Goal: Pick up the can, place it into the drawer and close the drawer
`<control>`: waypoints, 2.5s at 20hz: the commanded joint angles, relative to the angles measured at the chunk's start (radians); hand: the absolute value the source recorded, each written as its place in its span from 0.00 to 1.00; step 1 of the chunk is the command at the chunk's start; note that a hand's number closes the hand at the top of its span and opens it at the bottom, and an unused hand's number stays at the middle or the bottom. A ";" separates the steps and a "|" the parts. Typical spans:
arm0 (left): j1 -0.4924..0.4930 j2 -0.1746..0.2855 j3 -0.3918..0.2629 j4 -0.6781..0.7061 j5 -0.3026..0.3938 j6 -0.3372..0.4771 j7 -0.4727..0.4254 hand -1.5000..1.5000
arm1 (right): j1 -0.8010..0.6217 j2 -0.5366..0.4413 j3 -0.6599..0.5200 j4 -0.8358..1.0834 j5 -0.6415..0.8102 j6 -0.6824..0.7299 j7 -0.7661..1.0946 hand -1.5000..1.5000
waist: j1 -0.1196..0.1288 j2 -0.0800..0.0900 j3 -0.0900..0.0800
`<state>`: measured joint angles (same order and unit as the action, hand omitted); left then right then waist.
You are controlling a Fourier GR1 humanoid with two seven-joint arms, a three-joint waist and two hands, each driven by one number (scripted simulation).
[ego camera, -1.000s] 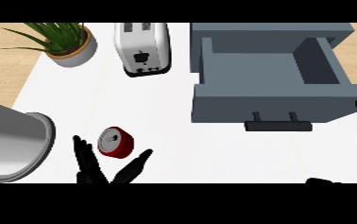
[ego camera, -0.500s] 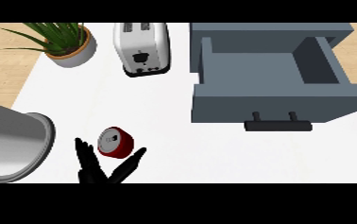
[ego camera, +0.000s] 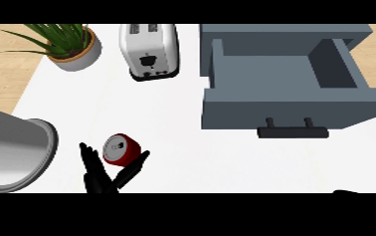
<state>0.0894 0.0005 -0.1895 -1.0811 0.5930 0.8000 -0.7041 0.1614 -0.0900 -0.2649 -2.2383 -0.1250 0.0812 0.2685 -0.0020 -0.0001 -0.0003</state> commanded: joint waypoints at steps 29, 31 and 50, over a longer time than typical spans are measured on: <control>-0.456 0.124 0.063 0.359 -0.094 -0.543 0.086 1.00 | -0.058 0.001 -0.034 0.011 0.015 0.034 -0.006 0.00 | -0.018 0.005 -0.001; -0.502 0.150 0.013 0.389 -0.122 -0.643 0.119 1.00 | -0.091 0.007 -0.022 0.031 0.047 0.004 0.014 0.00 | -0.021 0.011 -0.002; -0.875 0.073 -0.028 0.140 -0.229 -0.510 0.587 1.00 | -0.094 -0.002 -0.053 -0.010 0.052 -0.008 0.025 0.00 | -0.001 -0.001 0.001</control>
<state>-0.7012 0.1026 -0.2157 -0.8942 0.3789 0.2490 -0.2213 0.0969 -0.0995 -0.3328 -2.2610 -0.0949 0.0902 0.2968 -0.0024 -0.0033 0.0005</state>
